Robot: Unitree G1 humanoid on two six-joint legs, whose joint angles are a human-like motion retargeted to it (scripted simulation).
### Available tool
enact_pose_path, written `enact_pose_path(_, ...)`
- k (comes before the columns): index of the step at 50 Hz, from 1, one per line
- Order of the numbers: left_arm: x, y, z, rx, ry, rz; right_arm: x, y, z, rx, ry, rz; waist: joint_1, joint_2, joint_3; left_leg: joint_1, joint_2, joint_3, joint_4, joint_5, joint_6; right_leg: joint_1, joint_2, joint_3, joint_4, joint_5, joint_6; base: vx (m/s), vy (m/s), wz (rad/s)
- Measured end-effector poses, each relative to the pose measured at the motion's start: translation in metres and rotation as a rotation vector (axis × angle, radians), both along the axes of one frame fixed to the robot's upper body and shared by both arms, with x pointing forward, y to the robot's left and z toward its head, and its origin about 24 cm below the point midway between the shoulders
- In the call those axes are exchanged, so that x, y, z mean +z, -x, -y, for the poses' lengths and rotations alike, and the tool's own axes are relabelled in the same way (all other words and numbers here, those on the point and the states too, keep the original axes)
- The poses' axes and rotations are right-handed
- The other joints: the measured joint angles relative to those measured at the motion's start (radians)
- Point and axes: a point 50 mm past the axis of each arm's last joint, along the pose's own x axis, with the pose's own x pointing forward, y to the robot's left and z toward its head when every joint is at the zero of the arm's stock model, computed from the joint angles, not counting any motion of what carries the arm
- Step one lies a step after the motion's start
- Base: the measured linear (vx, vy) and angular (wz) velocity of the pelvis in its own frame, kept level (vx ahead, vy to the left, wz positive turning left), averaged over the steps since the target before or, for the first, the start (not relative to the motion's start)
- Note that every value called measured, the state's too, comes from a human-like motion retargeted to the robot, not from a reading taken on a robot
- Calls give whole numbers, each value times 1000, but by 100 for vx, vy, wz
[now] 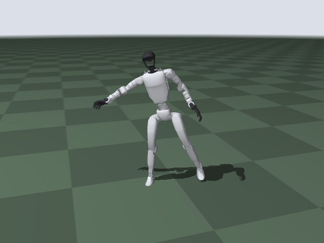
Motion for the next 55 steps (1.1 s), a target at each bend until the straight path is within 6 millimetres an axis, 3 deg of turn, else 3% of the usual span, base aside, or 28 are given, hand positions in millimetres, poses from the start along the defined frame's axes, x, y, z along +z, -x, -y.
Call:
enact_pose_path(5, -4, -1, 9, 38, 31, 2, -11, 9, -3, -124, -31, 269, -22, -9, -12, -6, 13, 33, -8, -48, 0, -7, -1, -27, -3, -1, 0, -4, 3, 26)
enact_pose_path(8, -3, -1, 7, 7, 52, 1, 0, 20, -1, -230, -3, 424, -27, -22, -22, -12, 43, 70, -8, -126, 0, -11, 18, -53, -8, -3, 0, -7, 2, 29)
enact_pose_path(12, 0, -2, 1, -5, 39, 11, 30, 31, 6, -291, 82, 557, -25, -30, -32, -8, 119, 144, -16, -257, 0, -1, 70, -99, -12, -9, 0, -5, 1, 35)
enact_pose_path(19, 8, 0, -18, 6, -18, 8, 112, 45, 14, -282, 300, 647, -30, -77, -58, 10, 237, 363, -58, -464, 54, 15, 144, -212, 15, -27, 0, -5, 9, 70)
enact_pose_path(23, 14, 3, -32, 46, -74, 9, 174, 46, 11, -206, 444, 677, -35, -131, -78, 30, 275, 504, -117, -541, 60, 0, 165, -285, 52, -15, 0, -8, 17, 88)
enact_pose_path(27, 19, 7, -43, 92, -141, 16, 243, 44, -4, -95, 606, 668, -21, -197, -83, 57, 268, 541, -196, -563, 27, -8, 149, -325, 98, 22, 0, -3, 34, 74)
enact_pose_path(31, 23, 10, -53, 109, -210, 6, 313, 39, -31, 49, 790, 628, 13, -263, -73, 71, 234, 493, -231, -582, 12, -2, 98, -324, 145, 98, 0, 4, 50, 65)
enact_pose_path(34, 26, 8, -58, 100, -257, 0, 365, 28, -63, 166, 956, 577, 35, -297, -59, 74, 215, 441, -238, -597, 17, -1, 70, -297, 189, 180, 0, 4, 47, 77)
enact_pose_path(37, 29, 4, -63, 87, -297, 8, 413, 5, -106, 282, 1153, 475, 43, -311, -48, 69, 226, 384, -240, -603, 14, -5, 80, -247, 228, 268, 0, 2, 31, 91)
enact_pose_path(39, 36, -1, -72, 78, -337, 23, 433, -18, -133, 346, 1287, 357, 39, -328, -45, 63, 243, 342, -243, -601, 6, -3, 106, -202, 245, 326, 0, 3, 19, 104)
enact_pose_path(43, 58, -15, -98, 44, -438, 78, 449, -61, -182, 413, 1556, 30, 39, -392, -36, 48, 262, 251, -253, -594, 2, 12, 159, -95, 250, 435, 0, 6, 12, 114)
enact_pose_path(47, 83, -33, -121, 13, -529, 142, 451, -90, -226, 423, 1796, -261, 57, -481, -4, 57, 250, 165, -267, -598, 2, 33, 188, 7, 302, 481, 0, 15, 5, 117)
enact_pose_path(50, 97, -43, -133, 7, -577, 177, 448, -101, -256, 421, 1952, -364, 86, -535, 27, 77, 237, 116, -281, -605, 2, 50, 204, 61, 354, 485, 0, 19, 2, 98)
enact_pose_path(55, 104, -50, -138, 4, -607, 195, 444, -101, -299, 413, 2172, -374, 146, -550, 72, 114, 247, 75, -302, -613, 1, 81, 235, 87, 402, 485, 0, 13, 3, 56)
